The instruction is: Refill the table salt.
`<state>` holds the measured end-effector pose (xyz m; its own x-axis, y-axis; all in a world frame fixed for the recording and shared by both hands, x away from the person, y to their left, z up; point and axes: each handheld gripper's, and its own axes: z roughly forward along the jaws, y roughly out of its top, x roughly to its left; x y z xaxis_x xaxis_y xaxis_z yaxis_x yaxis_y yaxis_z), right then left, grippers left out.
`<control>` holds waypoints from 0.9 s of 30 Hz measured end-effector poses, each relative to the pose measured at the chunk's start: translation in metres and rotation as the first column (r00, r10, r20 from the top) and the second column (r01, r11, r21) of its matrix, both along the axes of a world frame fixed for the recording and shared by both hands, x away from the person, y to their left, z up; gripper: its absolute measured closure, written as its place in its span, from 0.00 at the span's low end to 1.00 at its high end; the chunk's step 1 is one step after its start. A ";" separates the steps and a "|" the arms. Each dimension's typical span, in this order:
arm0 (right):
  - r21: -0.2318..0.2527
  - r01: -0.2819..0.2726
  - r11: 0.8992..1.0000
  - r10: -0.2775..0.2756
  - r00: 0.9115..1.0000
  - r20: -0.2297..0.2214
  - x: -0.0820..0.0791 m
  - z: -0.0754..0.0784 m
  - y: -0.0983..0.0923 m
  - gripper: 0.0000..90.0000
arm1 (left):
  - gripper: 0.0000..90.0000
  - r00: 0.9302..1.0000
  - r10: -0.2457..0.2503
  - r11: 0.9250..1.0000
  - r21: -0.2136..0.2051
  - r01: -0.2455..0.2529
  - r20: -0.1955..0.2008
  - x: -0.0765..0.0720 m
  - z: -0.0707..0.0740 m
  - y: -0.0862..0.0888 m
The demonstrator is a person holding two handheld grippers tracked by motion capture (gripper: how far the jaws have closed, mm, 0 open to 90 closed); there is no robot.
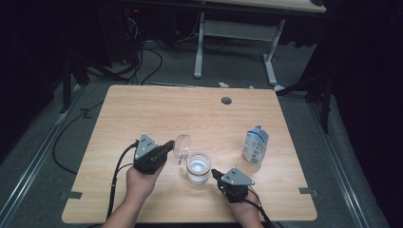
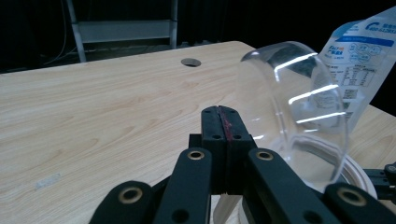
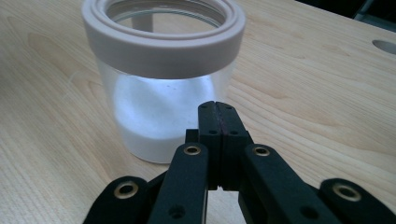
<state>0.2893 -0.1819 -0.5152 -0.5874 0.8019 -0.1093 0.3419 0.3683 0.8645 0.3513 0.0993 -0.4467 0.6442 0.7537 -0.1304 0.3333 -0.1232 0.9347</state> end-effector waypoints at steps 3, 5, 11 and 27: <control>-0.014 0.001 1.000 -0.001 1.000 0.009 -0.001 0.000 0.003 1.00 | 1.00 1.000 -0.010 1.000 0.000 0.010 0.006 -0.002 0.001 -0.002; -0.012 0.002 1.000 -0.002 1.000 0.008 -0.001 0.000 0.003 1.00 | 1.00 1.000 -0.015 1.000 0.000 0.015 0.007 -0.003 0.001 -0.004; -0.012 0.005 1.000 -0.004 1.000 0.012 -0.001 0.000 0.004 1.00 | 1.00 0.999 -0.046 0.999 0.010 0.046 0.017 -0.008 -0.001 -0.014; 0.009 0.012 1.000 -0.012 1.000 0.017 -0.001 0.003 -0.002 1.00 | 0.95 1.000 0.024 0.999 0.041 -0.024 0.000 -0.010 -0.021 0.018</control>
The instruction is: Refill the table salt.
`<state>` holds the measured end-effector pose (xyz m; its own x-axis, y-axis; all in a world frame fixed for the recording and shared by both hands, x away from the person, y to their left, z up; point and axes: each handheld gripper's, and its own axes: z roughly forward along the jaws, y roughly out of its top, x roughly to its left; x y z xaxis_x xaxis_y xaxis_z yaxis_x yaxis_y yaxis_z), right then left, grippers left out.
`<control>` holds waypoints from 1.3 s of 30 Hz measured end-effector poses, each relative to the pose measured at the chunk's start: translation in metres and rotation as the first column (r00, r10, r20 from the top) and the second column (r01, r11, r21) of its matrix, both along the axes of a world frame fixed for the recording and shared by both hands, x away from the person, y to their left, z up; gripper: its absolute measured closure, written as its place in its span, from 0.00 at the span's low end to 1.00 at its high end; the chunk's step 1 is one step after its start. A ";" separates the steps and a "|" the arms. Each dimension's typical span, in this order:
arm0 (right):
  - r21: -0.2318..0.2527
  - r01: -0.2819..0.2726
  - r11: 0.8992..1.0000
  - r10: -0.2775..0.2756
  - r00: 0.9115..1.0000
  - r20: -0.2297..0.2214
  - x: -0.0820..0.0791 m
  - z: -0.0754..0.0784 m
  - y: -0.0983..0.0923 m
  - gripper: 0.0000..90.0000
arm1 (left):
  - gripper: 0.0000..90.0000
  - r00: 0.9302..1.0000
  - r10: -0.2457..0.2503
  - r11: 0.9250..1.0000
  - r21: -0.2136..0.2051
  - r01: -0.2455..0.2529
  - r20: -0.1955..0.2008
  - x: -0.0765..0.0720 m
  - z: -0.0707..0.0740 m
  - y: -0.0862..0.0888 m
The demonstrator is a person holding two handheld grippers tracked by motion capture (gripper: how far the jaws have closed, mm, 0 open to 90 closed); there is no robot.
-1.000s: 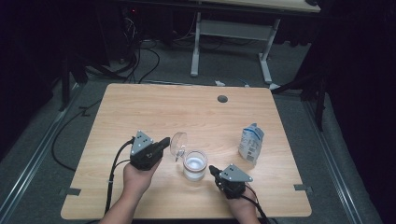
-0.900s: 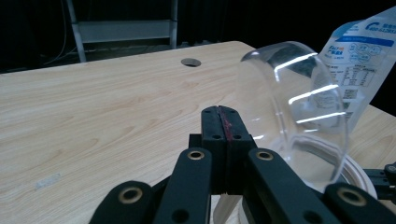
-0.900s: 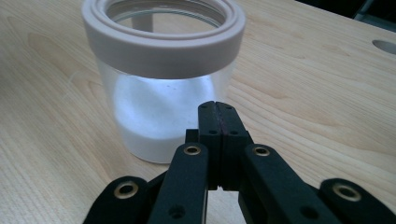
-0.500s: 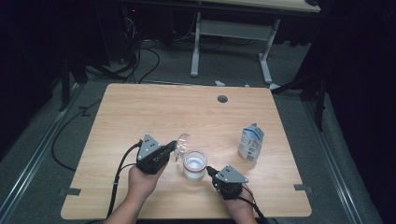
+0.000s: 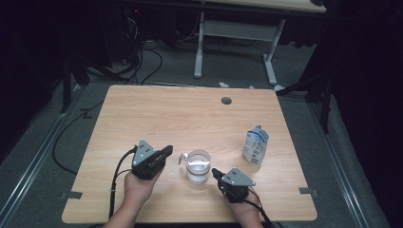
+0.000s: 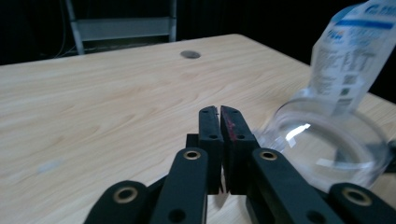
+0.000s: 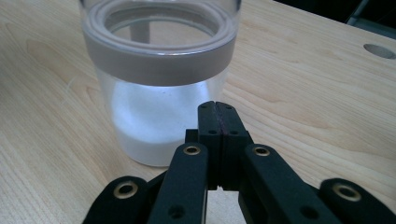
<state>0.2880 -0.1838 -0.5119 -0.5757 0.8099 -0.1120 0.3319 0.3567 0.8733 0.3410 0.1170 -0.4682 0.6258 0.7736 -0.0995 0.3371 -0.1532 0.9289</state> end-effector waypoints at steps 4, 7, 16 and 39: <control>0.005 0.007 1.000 -0.007 1.000 0.001 0.005 0.002 -0.002 1.00 | 0.79 0.998 0.068 0.998 0.017 -0.067 -0.015 -0.006 -0.019 0.026; 0.022 0.022 1.000 -0.022 1.000 0.004 0.014 0.005 -0.004 1.00 | 0.69 0.993 0.112 0.994 0.019 -0.111 -0.031 -0.014 -0.035 0.047; 0.018 0.018 1.000 -0.018 1.000 0.026 0.024 0.010 0.003 1.00 | 0.65 0.980 0.189 0.981 -0.022 -0.190 -0.066 -0.023 -0.051 0.090; -0.004 -0.026 1.000 0.026 0.998 0.051 -0.003 0.008 0.010 1.00 | 0.71 0.989 0.132 0.991 0.009 -0.131 -0.068 -0.028 -0.055 0.074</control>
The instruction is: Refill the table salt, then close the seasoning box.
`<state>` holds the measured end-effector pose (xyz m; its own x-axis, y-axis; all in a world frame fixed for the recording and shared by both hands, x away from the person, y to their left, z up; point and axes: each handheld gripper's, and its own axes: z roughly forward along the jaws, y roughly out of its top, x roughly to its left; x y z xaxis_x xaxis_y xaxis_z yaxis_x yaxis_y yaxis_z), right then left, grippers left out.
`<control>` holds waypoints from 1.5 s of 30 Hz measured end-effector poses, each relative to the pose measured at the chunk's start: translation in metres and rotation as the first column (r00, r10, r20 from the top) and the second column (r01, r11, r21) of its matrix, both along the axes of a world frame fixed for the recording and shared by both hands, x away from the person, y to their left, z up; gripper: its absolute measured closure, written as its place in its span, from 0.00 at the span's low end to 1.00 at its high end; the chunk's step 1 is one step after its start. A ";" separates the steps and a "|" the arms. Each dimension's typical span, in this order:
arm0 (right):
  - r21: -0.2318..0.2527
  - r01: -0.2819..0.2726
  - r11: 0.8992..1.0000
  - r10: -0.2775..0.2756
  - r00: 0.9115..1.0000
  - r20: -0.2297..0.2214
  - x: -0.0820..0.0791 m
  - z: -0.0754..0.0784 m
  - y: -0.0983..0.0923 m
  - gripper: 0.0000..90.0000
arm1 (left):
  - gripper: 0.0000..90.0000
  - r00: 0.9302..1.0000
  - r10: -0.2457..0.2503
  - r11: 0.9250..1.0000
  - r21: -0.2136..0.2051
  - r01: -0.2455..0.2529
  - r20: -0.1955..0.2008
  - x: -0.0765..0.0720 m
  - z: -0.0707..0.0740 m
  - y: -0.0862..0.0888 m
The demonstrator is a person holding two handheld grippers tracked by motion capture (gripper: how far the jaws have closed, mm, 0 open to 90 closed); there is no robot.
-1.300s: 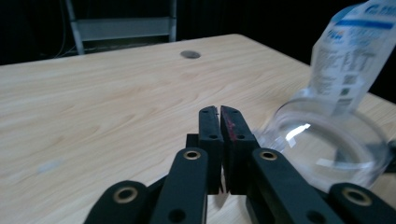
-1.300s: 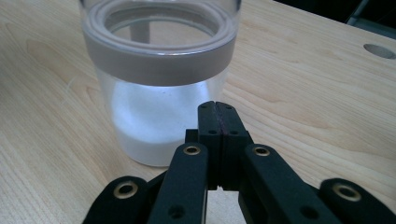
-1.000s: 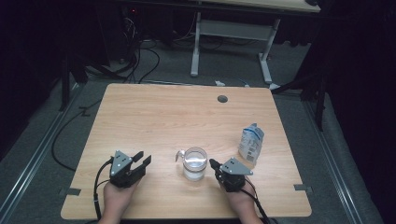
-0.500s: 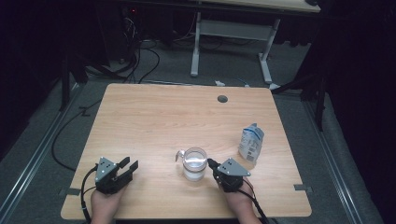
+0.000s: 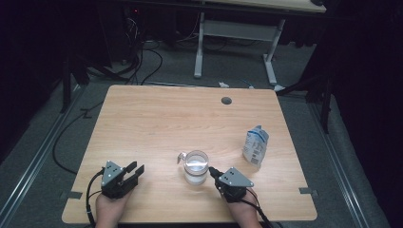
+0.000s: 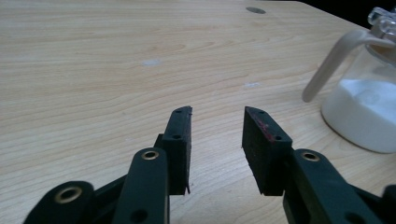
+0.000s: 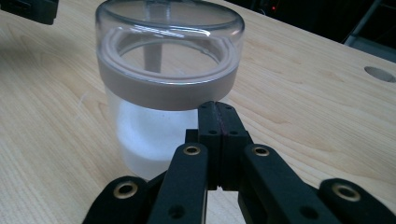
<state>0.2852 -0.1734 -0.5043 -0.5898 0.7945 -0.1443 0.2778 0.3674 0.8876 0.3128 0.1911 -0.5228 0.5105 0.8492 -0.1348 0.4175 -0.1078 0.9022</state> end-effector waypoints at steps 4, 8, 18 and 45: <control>-0.001 -0.013 1.000 0.013 1.000 0.003 -0.003 0.000 0.005 1.00 | 0.75 1.000 -0.021 1.000 0.008 0.021 -0.006 -0.001 0.000 -0.005; 0.001 -0.029 1.000 0.029 1.000 0.004 -0.005 0.000 0.010 1.00 | 0.79 1.000 -0.030 1.000 0.006 0.030 -0.008 -0.002 0.000 -0.008; 0.005 -0.096 0.995 0.096 0.995 -0.006 -0.008 -0.004 0.031 1.00 | 0.85 0.999 -0.043 0.999 -0.001 0.043 -0.017 -0.003 -0.001 -0.012; 0.062 -0.033 0.997 0.034 0.999 -0.015 0.016 0.002 0.022 1.00 | 0.97 1.000 0.003 1.000 0.004 -0.003 0.007 -0.005 0.005 -0.008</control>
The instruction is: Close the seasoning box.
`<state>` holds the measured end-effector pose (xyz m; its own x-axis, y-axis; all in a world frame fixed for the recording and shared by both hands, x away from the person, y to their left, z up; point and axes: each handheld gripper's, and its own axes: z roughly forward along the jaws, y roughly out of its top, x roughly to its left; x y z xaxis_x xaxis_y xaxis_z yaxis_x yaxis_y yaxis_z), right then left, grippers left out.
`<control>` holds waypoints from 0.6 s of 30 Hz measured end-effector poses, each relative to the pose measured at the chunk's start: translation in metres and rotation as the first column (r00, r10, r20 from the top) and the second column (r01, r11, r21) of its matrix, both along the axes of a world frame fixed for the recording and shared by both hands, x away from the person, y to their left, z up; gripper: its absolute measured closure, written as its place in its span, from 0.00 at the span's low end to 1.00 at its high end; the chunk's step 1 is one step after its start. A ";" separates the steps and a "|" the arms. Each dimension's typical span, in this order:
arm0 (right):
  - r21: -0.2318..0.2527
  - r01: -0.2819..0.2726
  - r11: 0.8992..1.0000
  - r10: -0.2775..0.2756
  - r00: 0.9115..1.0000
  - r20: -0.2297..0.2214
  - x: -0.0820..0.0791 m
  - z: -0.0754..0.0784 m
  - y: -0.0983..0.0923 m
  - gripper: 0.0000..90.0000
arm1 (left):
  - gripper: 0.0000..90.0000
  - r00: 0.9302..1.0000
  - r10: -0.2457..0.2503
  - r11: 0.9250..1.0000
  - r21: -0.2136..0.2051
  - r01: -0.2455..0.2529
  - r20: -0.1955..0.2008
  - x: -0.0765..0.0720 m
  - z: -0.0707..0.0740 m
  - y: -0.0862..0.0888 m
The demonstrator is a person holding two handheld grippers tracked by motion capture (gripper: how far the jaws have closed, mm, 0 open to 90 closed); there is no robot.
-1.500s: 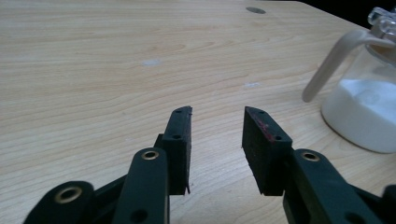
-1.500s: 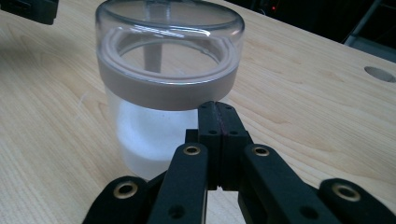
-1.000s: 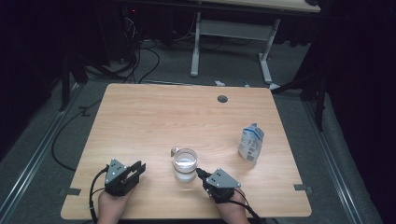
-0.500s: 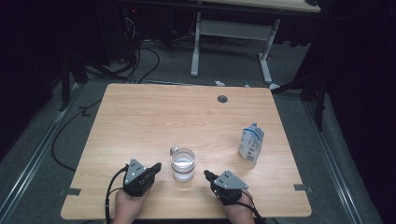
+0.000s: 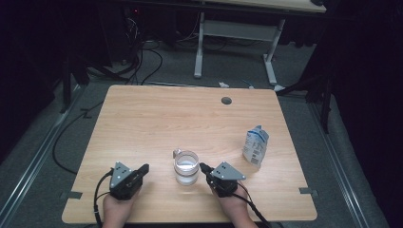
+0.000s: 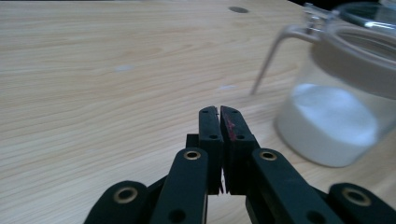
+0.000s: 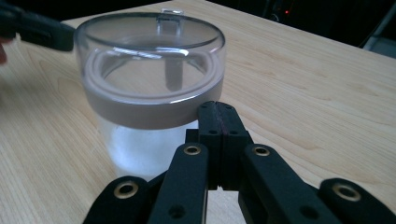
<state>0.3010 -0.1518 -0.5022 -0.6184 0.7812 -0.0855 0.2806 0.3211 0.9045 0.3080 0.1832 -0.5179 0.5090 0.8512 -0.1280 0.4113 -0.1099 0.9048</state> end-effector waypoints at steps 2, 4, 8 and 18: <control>0.000 -0.005 1.000 0.005 1.000 -0.002 -0.004 0.000 0.001 1.00 | 0.96 1.000 0.015 1.000 -0.002 -0.015 -0.004 0.000 -0.001 0.009; -0.002 -0.012 1.000 0.012 1.000 0.001 -0.008 -0.001 0.002 1.00 | 0.96 1.000 0.024 1.000 -0.003 -0.024 -0.006 -0.001 -0.001 0.015; -0.005 -0.034 0.999 0.034 0.999 0.005 -0.015 0.000 0.007 1.00 | 0.95 0.999 0.028 1.000 -0.003 -0.028 -0.016 0.000 -0.003 0.020; -0.007 -0.096 0.995 0.096 0.995 0.021 -0.022 -0.002 0.030 1.00 | 0.94 1.000 0.025 1.000 -0.013 -0.025 -0.019 -0.001 -0.004 0.021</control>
<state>0.2791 -0.1217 -0.5044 -0.6883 0.7179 -0.1040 0.2293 0.3514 0.9077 0.3074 0.2038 -0.5216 0.4852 0.8616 -0.1490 0.4309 -0.0874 0.8982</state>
